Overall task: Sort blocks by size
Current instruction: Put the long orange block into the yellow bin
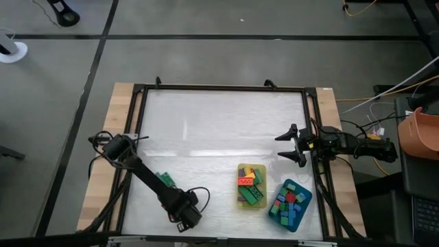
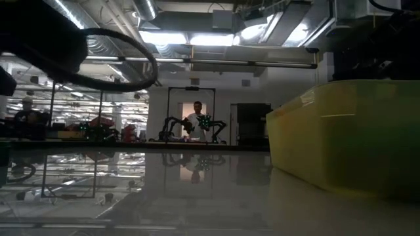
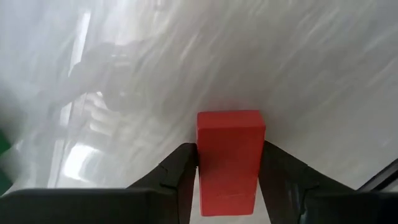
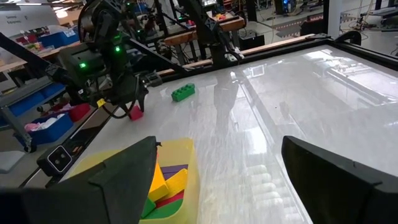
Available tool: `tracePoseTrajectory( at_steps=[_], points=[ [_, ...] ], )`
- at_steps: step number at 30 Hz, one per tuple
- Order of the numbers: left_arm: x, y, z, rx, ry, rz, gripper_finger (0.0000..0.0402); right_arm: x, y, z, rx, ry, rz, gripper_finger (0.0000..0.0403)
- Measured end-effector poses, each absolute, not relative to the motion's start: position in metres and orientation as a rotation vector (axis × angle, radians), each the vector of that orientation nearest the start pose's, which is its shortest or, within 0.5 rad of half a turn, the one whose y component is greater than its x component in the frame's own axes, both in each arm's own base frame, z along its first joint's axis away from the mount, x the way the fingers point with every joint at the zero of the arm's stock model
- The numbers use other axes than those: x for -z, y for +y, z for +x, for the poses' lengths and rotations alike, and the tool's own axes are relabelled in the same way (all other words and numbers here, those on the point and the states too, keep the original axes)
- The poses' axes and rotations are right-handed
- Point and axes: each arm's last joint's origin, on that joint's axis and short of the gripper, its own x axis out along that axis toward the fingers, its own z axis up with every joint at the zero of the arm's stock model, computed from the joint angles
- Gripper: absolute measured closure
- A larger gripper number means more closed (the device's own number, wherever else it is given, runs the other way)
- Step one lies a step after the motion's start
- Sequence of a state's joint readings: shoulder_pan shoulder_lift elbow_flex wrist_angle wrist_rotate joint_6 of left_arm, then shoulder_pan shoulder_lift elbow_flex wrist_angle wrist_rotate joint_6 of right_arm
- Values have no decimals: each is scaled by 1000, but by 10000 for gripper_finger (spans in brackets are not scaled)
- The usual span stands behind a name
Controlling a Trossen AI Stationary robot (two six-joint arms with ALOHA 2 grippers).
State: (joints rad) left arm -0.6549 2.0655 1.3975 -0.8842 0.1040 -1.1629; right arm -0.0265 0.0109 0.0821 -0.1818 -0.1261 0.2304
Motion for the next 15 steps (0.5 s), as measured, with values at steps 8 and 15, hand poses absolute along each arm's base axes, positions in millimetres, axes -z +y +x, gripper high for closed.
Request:
tracePoseTrajectory(
  at_steps=[8,15],
  points=[
    [-148,-220,321,-276,1525,-453,274,-173,1,92,-85,121,238,59],
    [-181,-196,359,-177,1365,-424,282,-173,1,92,-84,121,238,59]
  ],
)
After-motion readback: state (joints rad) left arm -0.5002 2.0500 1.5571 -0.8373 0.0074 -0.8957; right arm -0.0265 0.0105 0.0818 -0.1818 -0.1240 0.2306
